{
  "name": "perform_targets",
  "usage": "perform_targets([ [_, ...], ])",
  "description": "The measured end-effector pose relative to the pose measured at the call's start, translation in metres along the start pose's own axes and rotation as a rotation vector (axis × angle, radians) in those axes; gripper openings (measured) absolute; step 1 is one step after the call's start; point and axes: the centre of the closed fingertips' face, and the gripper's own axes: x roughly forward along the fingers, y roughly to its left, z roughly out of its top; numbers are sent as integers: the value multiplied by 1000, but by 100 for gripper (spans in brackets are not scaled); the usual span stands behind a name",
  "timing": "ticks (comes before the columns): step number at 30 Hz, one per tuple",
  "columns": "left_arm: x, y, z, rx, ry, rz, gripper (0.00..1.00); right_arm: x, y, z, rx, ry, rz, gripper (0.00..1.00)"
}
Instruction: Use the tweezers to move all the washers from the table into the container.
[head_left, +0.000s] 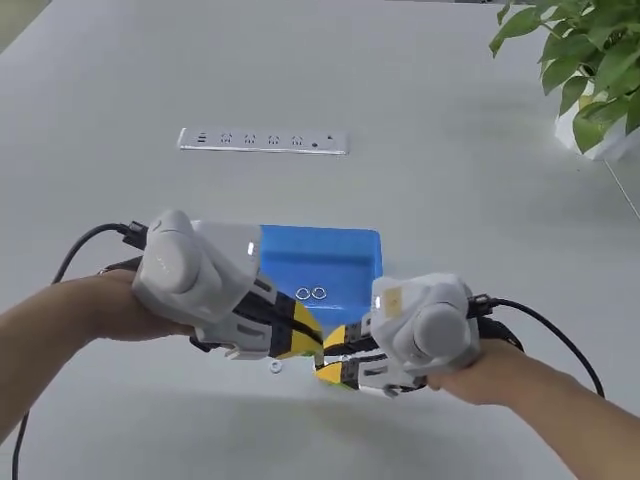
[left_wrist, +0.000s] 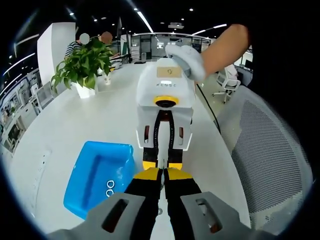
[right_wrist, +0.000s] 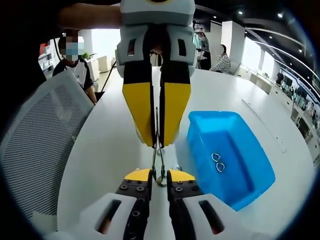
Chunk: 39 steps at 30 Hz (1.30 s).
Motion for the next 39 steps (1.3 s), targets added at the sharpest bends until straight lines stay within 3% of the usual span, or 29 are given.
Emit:
perform_targets([
  [5,0,0,0,0,1,0,6,0,1,0,-7,4,-1,11],
  [11,1,-2,2,-1,1,-2,6,1,2,-1,-54,52,-8,9],
  [22,2,-1,3,-12,0,-1,6,1,1,-3,-6,51,-12,7],
  [39,1,0,2,-27,11,1,8,1,2,-4,10,45,-20,7],
])
